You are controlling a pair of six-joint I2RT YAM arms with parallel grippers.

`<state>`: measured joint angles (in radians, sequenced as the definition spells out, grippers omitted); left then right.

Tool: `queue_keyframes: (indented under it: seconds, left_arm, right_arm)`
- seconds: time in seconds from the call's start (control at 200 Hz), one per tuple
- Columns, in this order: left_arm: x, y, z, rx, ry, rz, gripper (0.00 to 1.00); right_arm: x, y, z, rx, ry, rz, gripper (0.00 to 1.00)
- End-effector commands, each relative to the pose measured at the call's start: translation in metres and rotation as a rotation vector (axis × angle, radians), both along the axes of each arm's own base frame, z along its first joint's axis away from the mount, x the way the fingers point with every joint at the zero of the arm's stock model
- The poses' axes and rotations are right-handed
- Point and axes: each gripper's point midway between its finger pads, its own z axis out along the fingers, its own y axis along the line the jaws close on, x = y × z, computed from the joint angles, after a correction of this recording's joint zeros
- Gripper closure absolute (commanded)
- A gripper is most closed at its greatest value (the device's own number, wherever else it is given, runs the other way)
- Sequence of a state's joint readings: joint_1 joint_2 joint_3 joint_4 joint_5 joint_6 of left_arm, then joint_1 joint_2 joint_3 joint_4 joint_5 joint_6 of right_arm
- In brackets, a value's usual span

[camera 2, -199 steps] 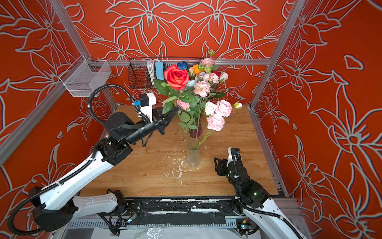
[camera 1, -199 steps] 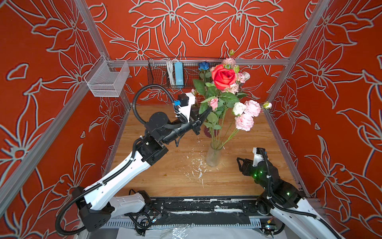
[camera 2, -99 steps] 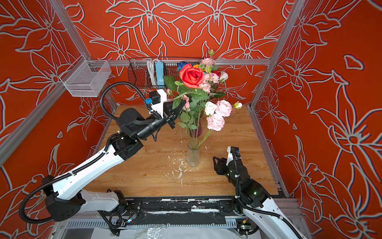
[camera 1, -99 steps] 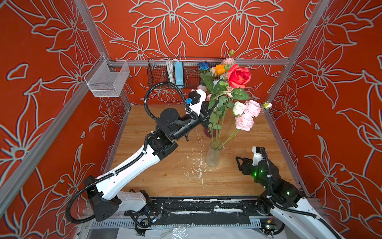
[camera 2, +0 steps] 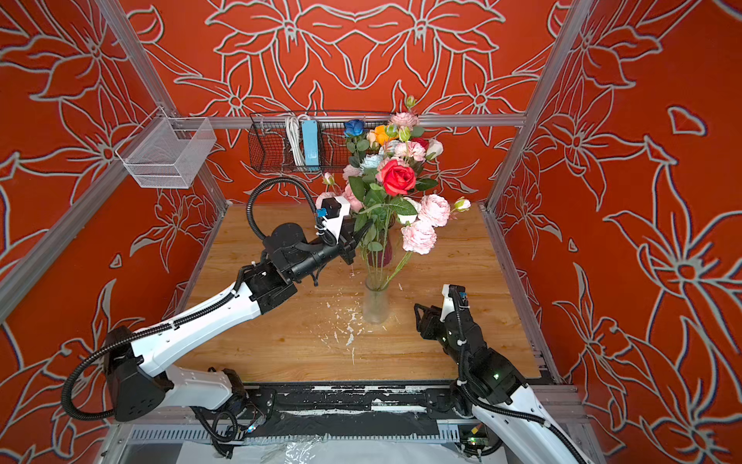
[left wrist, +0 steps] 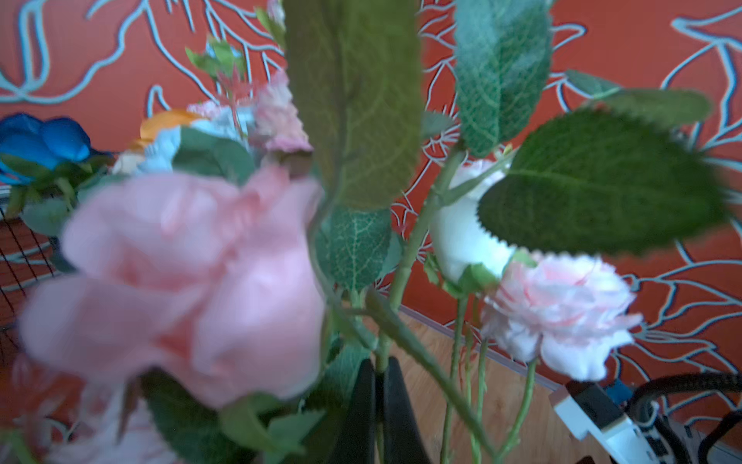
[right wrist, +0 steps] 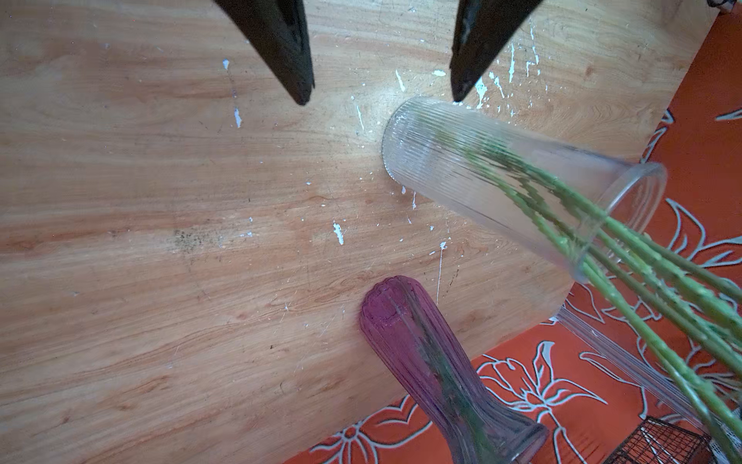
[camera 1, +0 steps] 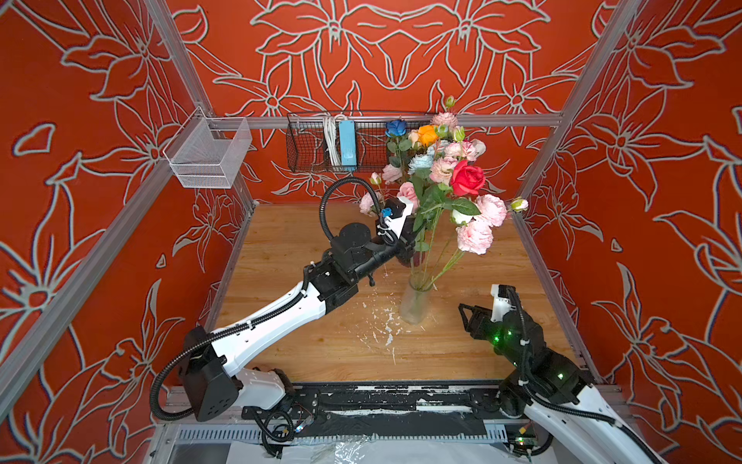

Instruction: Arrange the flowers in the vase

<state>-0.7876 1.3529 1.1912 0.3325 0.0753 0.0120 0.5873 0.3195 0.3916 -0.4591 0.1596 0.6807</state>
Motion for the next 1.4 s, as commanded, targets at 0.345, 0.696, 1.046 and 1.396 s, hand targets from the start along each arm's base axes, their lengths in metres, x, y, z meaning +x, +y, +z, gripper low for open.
queue_keyframes:
  seconds: [0.345,0.696,1.046,1.396]
  left_arm:
    - [-0.016,-0.014,-0.022,-0.061,0.073,-0.050,1.00]
    - [-0.040,-0.024,-0.045,-0.028,0.140,-0.085,0.93]
    - [-0.044,-0.017,-0.086,0.021,0.191,-0.024,0.84]
    - [-0.060,0.003,-0.070,0.026,0.198,-0.027,0.36]
  right_arm:
    - [0.006,0.005,0.004,0.034,-0.015,0.005,0.43]
    - [0.009,0.007,0.013,0.020,-0.027,0.016,0.41]
    - [0.008,0.011,0.019,0.020,-0.022,0.040,0.40]
    - [0.007,0.015,0.027,0.009,-0.027,0.072,0.39]
